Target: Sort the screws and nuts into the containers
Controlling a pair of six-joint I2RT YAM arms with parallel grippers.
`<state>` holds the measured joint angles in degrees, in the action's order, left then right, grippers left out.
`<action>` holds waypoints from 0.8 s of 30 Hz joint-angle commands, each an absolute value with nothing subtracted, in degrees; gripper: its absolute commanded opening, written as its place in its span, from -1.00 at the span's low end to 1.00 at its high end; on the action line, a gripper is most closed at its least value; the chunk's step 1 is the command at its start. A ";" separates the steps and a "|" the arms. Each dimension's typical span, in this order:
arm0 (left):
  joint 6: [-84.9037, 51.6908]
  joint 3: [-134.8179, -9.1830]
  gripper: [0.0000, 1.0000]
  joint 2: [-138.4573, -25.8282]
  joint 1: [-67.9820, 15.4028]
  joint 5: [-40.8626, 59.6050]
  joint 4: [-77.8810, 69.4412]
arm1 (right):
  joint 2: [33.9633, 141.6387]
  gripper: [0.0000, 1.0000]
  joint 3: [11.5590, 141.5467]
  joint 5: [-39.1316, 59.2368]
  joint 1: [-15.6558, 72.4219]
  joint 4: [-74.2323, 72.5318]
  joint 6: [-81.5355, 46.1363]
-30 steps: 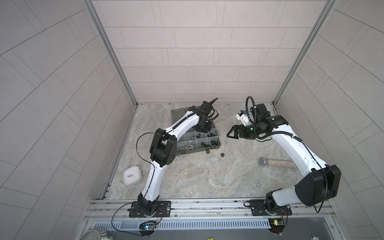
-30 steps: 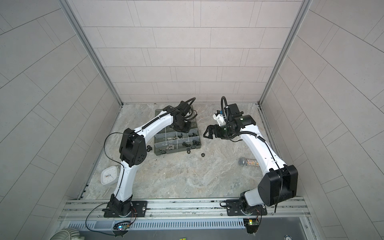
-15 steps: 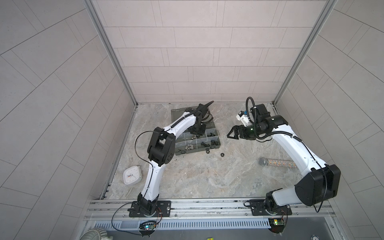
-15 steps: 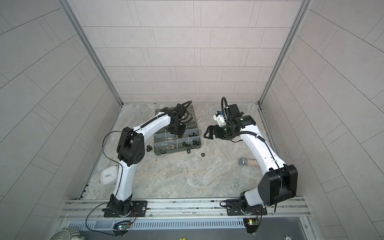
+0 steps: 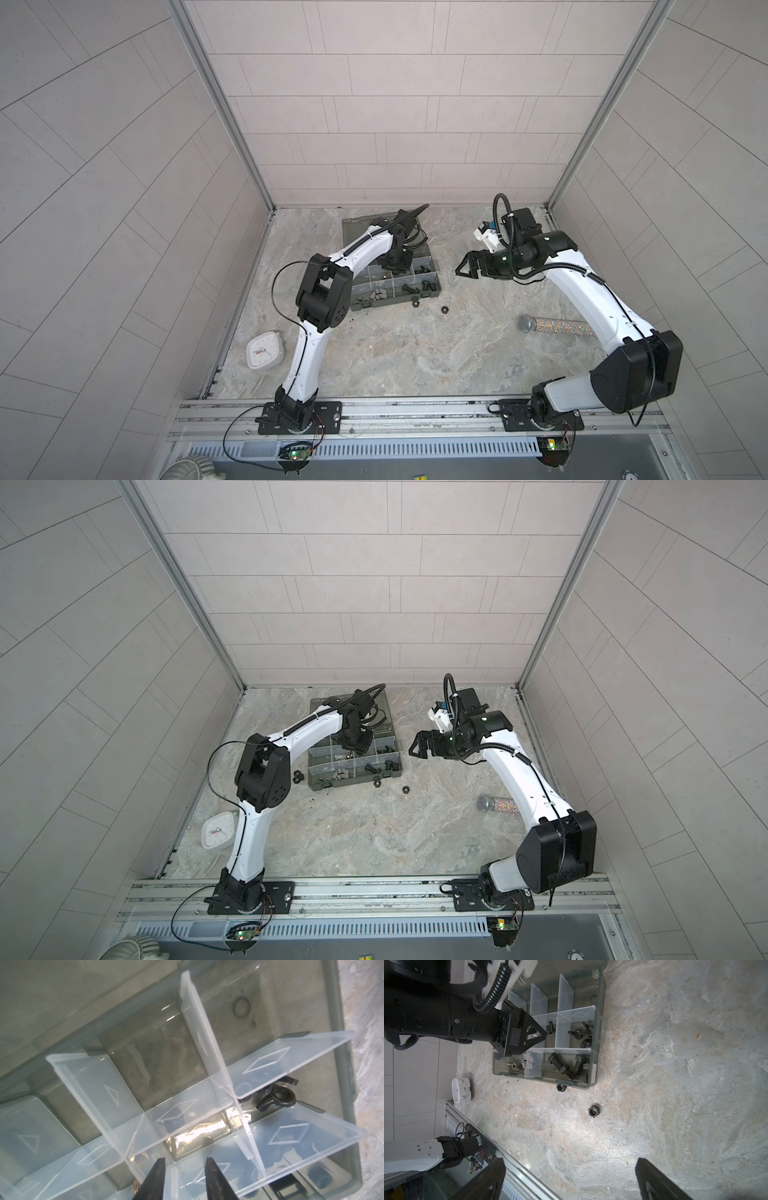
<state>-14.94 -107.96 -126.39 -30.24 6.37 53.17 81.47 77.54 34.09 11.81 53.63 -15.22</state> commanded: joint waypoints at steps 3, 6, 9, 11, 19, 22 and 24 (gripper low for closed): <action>-13.89 -107.13 -0.25 -129.41 -29.71 5.18 53.65 | 80.60 0.99 78.29 33.41 11.35 54.23 -14.79; -13.89 -107.40 -0.25 -130.34 -29.71 5.19 53.40 | 80.60 0.99 78.31 33.21 11.21 54.28 -14.55; -13.80 -107.47 -0.25 -131.03 -29.62 4.70 53.24 | 80.69 0.98 78.40 33.21 10.91 53.98 -14.51; -13.82 -107.62 -0.25 -131.54 -29.63 4.63 53.23 | 80.73 0.98 78.40 33.26 10.77 53.63 -14.50; -13.54 -108.01 -0.26 -132.62 -29.00 2.88 53.73 | 81.66 0.99 79.34 33.40 10.31 52.86 -14.43; -12.80 -107.92 -0.26 -132.58 -28.92 0.83 53.96 | 82.44 0.99 79.78 33.51 10.28 52.72 -14.45; -12.23 -107.74 -0.26 -132.66 -28.92 -0.65 54.05 | 82.94 0.99 80.22 33.60 10.28 52.64 -14.41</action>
